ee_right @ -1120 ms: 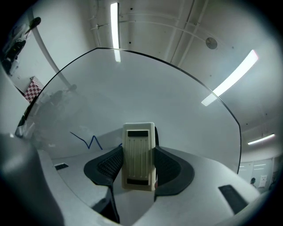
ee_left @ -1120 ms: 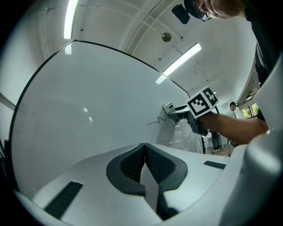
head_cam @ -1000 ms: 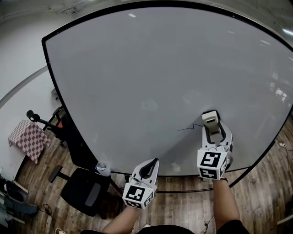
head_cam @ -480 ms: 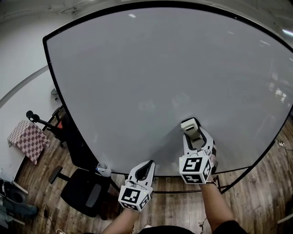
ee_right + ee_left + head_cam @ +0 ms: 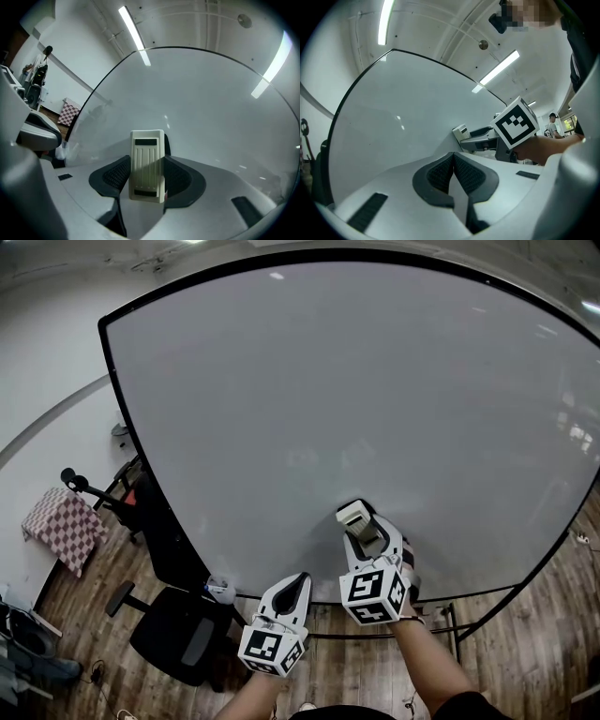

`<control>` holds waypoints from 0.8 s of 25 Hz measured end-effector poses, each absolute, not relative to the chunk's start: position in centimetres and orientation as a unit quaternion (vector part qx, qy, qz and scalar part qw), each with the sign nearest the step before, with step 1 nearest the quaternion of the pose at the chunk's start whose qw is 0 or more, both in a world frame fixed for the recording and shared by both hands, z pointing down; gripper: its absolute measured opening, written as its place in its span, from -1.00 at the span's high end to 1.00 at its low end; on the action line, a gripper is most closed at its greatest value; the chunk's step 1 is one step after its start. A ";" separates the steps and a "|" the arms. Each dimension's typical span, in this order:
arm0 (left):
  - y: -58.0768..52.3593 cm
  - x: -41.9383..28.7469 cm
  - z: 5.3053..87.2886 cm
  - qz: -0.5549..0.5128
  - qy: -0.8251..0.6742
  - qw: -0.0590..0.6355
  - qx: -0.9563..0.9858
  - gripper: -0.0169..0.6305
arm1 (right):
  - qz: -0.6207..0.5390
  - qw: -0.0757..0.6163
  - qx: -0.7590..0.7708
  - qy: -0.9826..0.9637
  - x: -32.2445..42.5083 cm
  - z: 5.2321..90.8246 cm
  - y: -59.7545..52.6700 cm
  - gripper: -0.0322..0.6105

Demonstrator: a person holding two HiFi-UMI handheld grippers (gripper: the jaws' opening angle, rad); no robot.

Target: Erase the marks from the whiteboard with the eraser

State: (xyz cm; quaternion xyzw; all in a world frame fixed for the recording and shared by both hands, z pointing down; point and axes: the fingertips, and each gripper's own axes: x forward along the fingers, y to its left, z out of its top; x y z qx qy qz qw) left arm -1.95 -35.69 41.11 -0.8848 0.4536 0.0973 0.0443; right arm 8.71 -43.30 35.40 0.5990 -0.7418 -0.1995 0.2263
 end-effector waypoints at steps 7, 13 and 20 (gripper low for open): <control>-35.4 -3.3 41.3 0.091 0.471 0.043 -0.876 0.89 | -0.198 0.217 0.586 -0.755 7.9 35.8 -43.2 0.14; -36.2 -3.1 41.7 0.081 0.477 0.033 -0.874 0.89 | -0.189 0.184 0.569 -0.779 8.1 34.8 -41.6 0.14; -37.0 -1.5 41.2 0.078 0.461 0.038 -0.883 0.89 | -0.226 0.130 0.568 -0.780 10.2 31.0 -37.1 0.14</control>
